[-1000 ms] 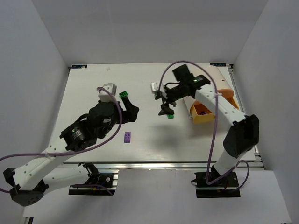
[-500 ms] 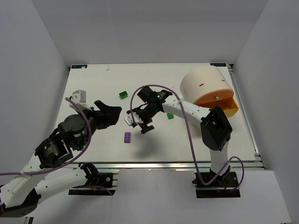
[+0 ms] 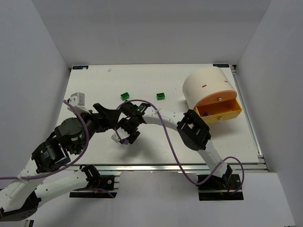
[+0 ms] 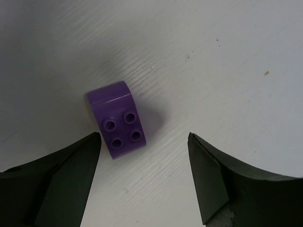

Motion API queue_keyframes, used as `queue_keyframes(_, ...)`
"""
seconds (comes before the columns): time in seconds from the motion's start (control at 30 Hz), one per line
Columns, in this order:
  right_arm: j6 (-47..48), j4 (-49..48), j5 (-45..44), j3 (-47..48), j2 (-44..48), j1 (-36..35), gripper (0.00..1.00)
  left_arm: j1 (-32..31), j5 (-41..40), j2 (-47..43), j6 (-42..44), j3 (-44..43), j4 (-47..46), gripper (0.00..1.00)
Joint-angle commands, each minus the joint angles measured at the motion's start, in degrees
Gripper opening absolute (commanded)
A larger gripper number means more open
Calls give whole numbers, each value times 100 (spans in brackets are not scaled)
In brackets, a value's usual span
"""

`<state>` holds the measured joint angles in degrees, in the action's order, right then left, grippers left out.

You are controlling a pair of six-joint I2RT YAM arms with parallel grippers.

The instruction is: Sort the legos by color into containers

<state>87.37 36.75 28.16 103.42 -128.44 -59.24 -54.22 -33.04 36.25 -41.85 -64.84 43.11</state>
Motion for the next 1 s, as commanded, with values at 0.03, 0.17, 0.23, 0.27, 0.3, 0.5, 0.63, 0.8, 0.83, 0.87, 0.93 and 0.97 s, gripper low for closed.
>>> queue_keyframes(0.03,927,542,-241,538,-136,-105,77,-28,26,-118,-25,-82,118,90)
queue_keyframes(0.17,1519,1131,-294,557,-208,-123,74,-28,-45,-241,-60,-3,145,91)
queue_keyframes(0.23,1642,1308,-285,513,-216,-131,74,-28,-80,-285,-87,59,127,91)
queue_keyframes(0.27,1764,1386,-276,530,-234,-131,74,-28,-80,-337,-96,85,110,91)
queue_keyframes(0.3,1809,1613,-294,565,-269,-140,74,-28,-89,-347,-96,103,92,91)
queue_keyframes(0.5,1591,2073,-224,1022,-699,-166,68,-28,-63,-382,-148,103,92,91)
queue_keyframes(0.63,1327,1933,-188,1067,-744,-175,67,-28,-27,-373,-175,103,92,91)
queue_keyframes(0.8,1037,1941,-136,1137,-822,-201,64,-28,8,-277,-114,59,31,91)
queue_keyframes(0.83,984,1950,-127,1137,-831,-202,61,-28,16,-250,-122,50,31,91)
queue_keyframes(0.87,914,1950,-118,1128,-840,-202,58,-28,34,-250,-122,50,4,91)
queue_keyframes(0.93,677,1959,-101,1111,-832,-210,43,-28,60,-241,-113,68,-22,91)
queue_keyframes(0.97,597,1950,-57,1093,-805,-219,36,-28,78,-250,-122,94,-48,91)
